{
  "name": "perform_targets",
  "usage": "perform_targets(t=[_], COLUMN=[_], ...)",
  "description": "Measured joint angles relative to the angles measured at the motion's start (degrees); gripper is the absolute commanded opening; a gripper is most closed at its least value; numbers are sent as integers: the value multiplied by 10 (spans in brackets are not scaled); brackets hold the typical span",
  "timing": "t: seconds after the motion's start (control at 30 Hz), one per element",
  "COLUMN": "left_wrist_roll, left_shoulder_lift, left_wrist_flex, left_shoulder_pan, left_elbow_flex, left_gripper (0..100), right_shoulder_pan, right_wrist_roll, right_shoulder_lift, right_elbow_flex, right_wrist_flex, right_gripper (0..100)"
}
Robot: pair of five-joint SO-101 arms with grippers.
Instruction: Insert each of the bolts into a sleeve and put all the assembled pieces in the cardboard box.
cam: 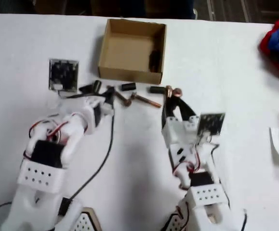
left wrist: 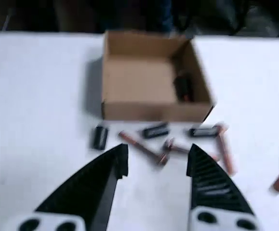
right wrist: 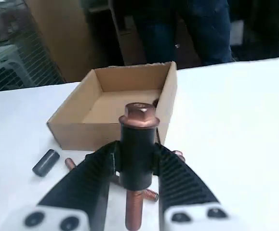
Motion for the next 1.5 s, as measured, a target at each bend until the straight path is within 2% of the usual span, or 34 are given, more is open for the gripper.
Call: perform_targets(t=[0.1,0.2,0.33,0.47,0.6,0.8,1.0,1.13,1.27,1.5], left_wrist_roll=[-82,-180,-261,-262,-217,-195,-200,-203,-203,-203], left_shoulder_lift=[-21,-38,-41,-41,-41,-41,-41,-41,-41,-41], left_wrist_flex=[-42,-112,-205,-301,-346,-348,-340,-353,-354,-391], left_shoulder_pan=[-32,-55,-115,-173,-190,-192,-201,-200,-200,-184], left_elbow_flex=[71,137,213,283,339,346,349,352,353,374], left_gripper=[211,211,211,211,211,211,211,211,211,211], right_shoulder_pan=[8,12,15,35,18,10,-11,-29,-38,-37], right_wrist_roll=[-3,18,22,24,100,103,75,75,73,71], right_shoulder_lift=[79,218,433,516,574,792,1127,1326,1393,1395], right_elbow_flex=[-130,-301,-534,-655,-763,-1094,-1523,-1738,-1769,-1715], right_wrist_flex=[57,124,286,487,545,658,655,651,629,567], right_gripper=[21,21,21,21,21,21,21,21,21,21])
